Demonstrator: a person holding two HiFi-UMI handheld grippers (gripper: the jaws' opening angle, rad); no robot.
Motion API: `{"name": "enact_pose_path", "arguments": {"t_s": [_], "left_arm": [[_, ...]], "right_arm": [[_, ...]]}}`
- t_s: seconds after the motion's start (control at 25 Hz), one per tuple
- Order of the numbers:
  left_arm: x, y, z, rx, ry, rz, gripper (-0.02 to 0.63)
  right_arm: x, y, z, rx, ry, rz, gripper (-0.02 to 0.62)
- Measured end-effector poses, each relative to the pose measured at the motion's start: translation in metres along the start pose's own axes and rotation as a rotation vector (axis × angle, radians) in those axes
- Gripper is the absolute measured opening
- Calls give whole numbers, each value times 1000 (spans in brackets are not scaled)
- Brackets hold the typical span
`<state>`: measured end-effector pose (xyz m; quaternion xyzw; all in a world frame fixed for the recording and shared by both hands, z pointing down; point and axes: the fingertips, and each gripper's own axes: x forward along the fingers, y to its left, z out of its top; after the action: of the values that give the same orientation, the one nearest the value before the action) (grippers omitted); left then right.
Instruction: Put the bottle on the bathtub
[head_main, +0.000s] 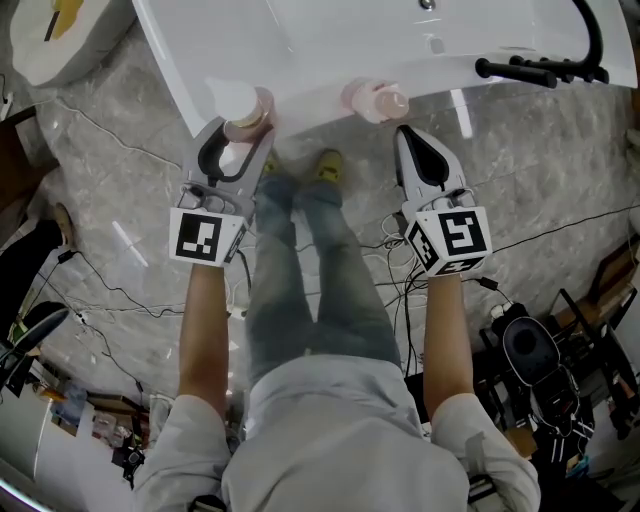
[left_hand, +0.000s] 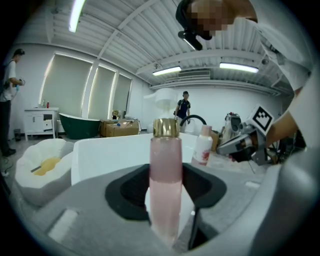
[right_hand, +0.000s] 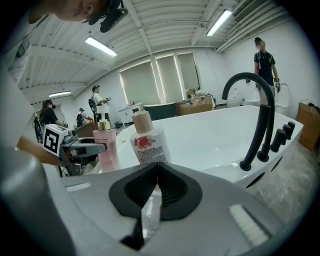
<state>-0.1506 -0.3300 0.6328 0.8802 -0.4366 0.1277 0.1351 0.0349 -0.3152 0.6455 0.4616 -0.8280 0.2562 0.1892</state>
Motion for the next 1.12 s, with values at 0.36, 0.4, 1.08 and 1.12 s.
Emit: {"name": "enact_pose_path", "arguments": {"t_s": [0.36, 0.4, 1.08, 1.12], "left_arm": [[0, -5, -1, 5, -15, -6, 202], [-2, -4, -2, 5, -15, -7, 202], [-11, -12, -6, 75, 16, -62, 202], [-12, -11, -7, 71, 17, -58, 202]], "right_arm": [[-3, 0, -3, 5, 1, -1, 3], [-3, 0, -4, 5, 1, -2, 3], [-9, 11, -6, 1, -10, 4, 3], [-9, 12, -6, 1, -10, 4, 3]]}}
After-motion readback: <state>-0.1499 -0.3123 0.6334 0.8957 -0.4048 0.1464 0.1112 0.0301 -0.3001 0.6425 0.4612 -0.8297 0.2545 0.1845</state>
